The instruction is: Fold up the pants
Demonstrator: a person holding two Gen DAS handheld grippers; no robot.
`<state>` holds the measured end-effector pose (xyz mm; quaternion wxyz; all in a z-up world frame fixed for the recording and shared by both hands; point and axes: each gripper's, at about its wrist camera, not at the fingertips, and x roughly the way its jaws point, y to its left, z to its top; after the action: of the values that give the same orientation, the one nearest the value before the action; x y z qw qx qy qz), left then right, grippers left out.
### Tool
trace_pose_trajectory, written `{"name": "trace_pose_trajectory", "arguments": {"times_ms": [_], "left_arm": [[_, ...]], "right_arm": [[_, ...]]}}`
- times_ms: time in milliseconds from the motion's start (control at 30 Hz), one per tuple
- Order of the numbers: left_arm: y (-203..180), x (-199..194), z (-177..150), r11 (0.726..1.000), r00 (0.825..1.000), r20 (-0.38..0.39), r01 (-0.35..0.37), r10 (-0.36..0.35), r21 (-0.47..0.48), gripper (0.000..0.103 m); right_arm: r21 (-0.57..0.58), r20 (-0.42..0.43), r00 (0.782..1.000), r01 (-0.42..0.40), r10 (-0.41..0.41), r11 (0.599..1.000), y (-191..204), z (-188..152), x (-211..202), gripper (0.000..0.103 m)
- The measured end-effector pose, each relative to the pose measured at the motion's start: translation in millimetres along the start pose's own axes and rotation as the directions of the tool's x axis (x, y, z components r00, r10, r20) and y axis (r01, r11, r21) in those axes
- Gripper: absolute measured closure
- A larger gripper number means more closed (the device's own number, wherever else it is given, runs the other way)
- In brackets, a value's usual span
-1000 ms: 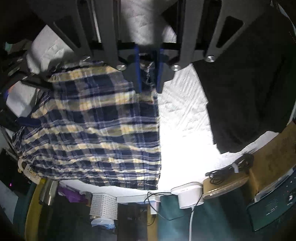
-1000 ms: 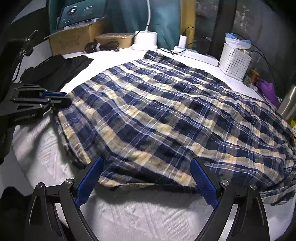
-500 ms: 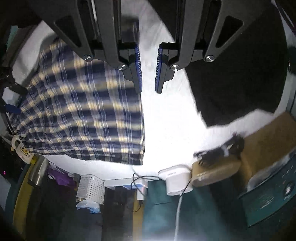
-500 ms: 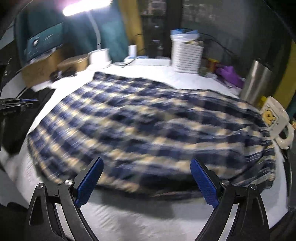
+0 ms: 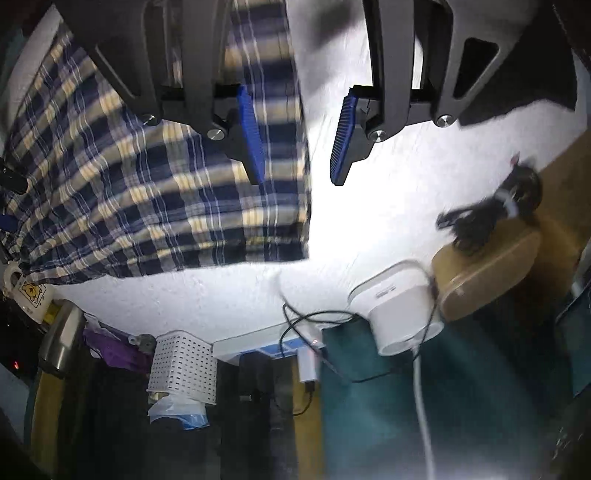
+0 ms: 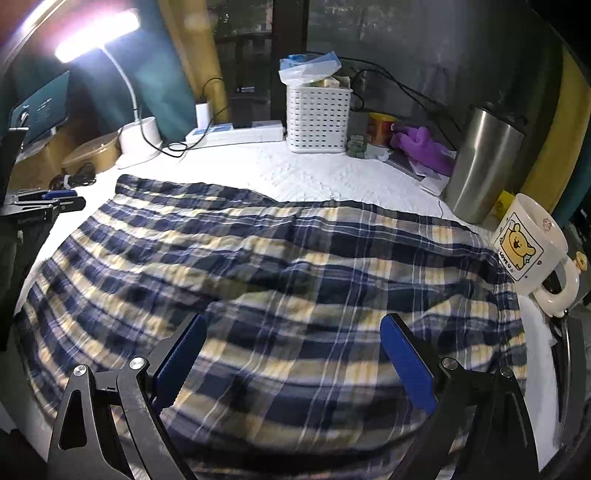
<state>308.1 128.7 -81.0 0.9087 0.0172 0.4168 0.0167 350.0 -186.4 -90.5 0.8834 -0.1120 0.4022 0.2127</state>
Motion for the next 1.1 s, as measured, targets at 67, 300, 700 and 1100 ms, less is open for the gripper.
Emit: {"name": "trace_pose_trajectory", "arguments": {"times_ms": [67, 300, 700, 1100], "left_arm": [[0, 10, 6, 1.000, 1.000, -0.007, 0.013, -0.013, 0.006, 0.067], [-2, 40, 23, 0.997, 0.997, 0.010, 0.070, -0.071, 0.024, 0.067], [-12, 69, 30, 0.990, 0.997, -0.034, -0.067, 0.072, 0.124, 0.098], [3, 63, 45, 0.996, 0.997, -0.010, -0.078, 0.078, 0.034, 0.098]], "right_arm": [[0.006, -0.002, 1.000, 0.005, -0.005, 1.000, -3, 3, 5, 0.007], [0.020, -0.026, 0.999, 0.031, -0.031, 0.999, -16, 7, 19, 0.007], [0.071, -0.045, 0.998, 0.055, -0.052, 0.996, -27, 10, 39, 0.007], [0.142, -0.026, 0.993, 0.116, -0.113, 0.983, -46, 7, 22, 0.007]]}}
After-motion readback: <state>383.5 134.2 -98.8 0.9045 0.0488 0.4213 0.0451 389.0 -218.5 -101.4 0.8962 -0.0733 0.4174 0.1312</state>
